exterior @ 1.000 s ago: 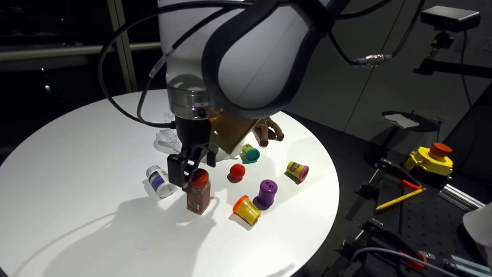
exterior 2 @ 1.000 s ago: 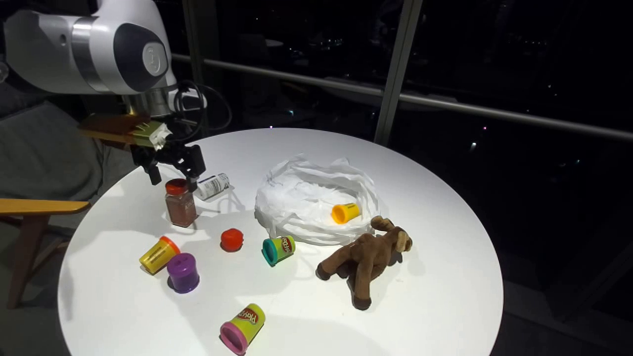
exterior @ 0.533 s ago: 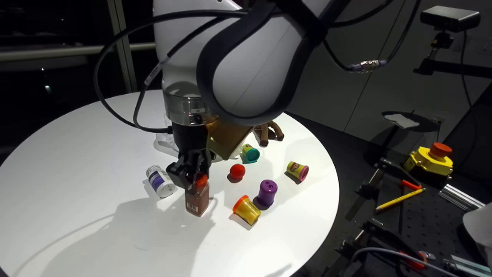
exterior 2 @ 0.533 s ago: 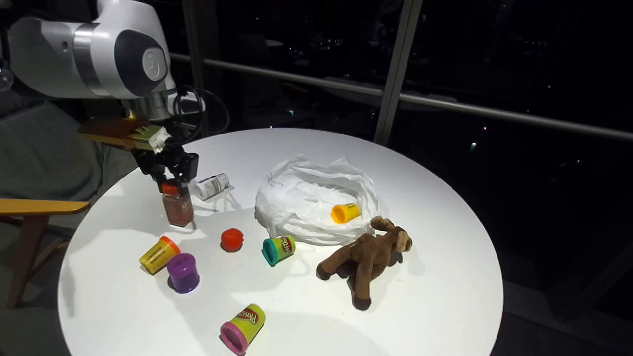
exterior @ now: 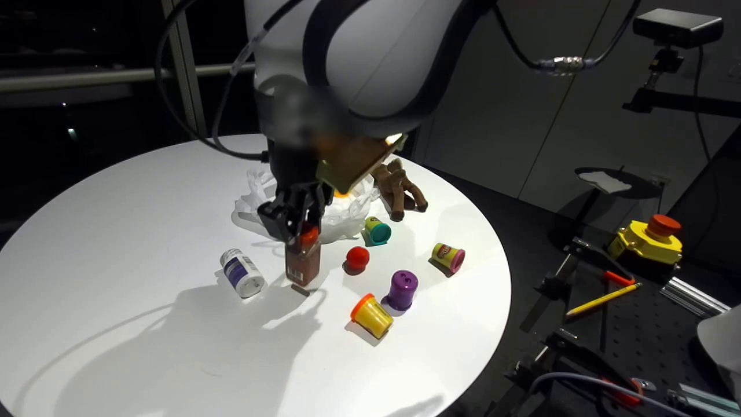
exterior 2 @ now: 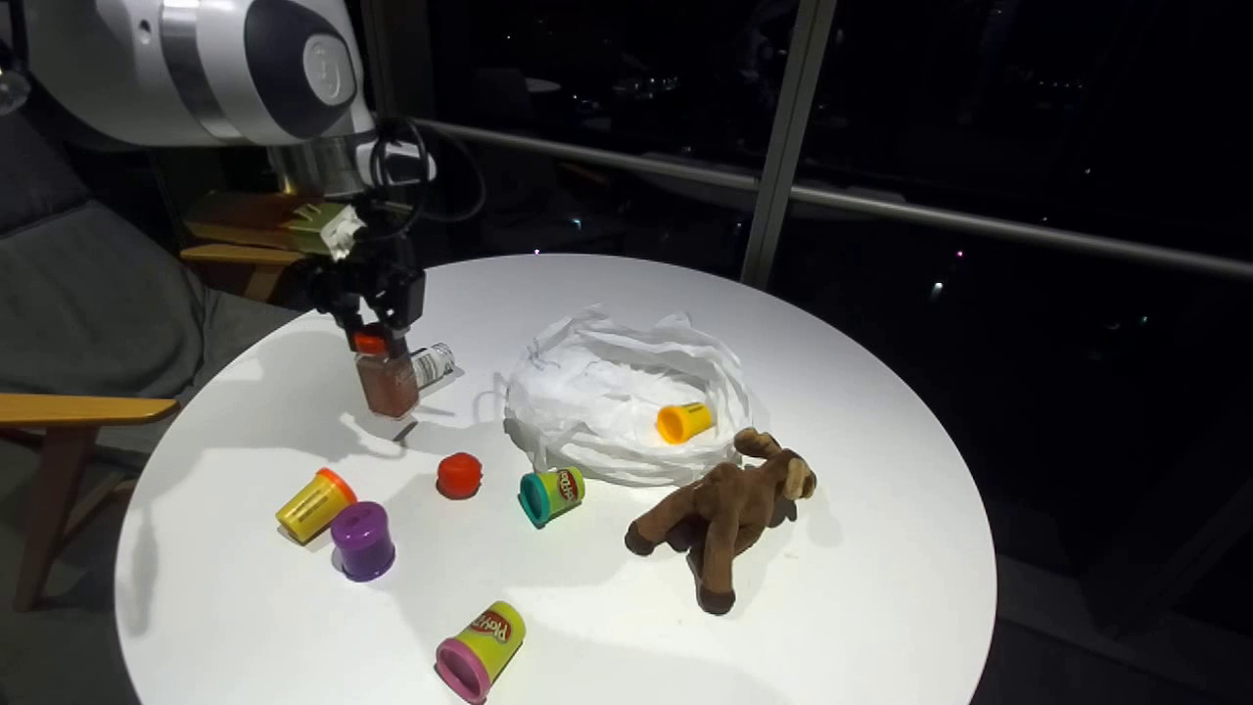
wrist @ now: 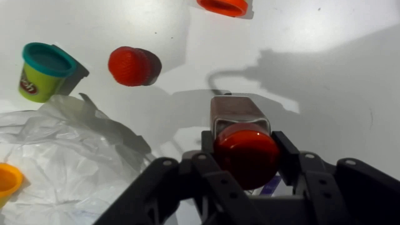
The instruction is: Pick up the objects from the table and put them on the plastic
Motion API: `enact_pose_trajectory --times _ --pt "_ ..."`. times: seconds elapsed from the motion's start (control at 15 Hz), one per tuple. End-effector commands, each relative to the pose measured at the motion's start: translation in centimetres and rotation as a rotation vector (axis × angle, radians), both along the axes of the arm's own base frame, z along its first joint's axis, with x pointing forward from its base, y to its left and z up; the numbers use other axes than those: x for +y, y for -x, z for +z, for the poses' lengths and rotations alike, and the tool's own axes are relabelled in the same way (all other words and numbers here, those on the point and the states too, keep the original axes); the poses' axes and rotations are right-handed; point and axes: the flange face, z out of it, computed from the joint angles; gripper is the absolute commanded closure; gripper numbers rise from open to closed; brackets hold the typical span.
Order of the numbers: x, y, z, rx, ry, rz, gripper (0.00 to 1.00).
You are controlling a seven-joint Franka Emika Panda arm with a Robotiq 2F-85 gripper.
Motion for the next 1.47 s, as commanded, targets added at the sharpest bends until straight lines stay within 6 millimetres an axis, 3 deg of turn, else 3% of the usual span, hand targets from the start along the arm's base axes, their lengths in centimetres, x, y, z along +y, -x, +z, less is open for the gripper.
enact_pose_trajectory --times 0.0,0.2,0.47,1.0,1.4 --pt "-4.9 -1.7 6.5 -0.06 0.025 -0.103 0.76" --pt "-9.4 -4.7 7.9 -0.112 0.034 -0.214 0.76" --pt "-13.7 -8.0 5.3 -0.113 0.062 -0.306 0.76" --pt "-15.1 -11.9 -0.5 -0.096 0.036 -0.463 0.76" --pt "-15.8 -13.4 -3.6 -0.088 0.038 -0.529 0.76"
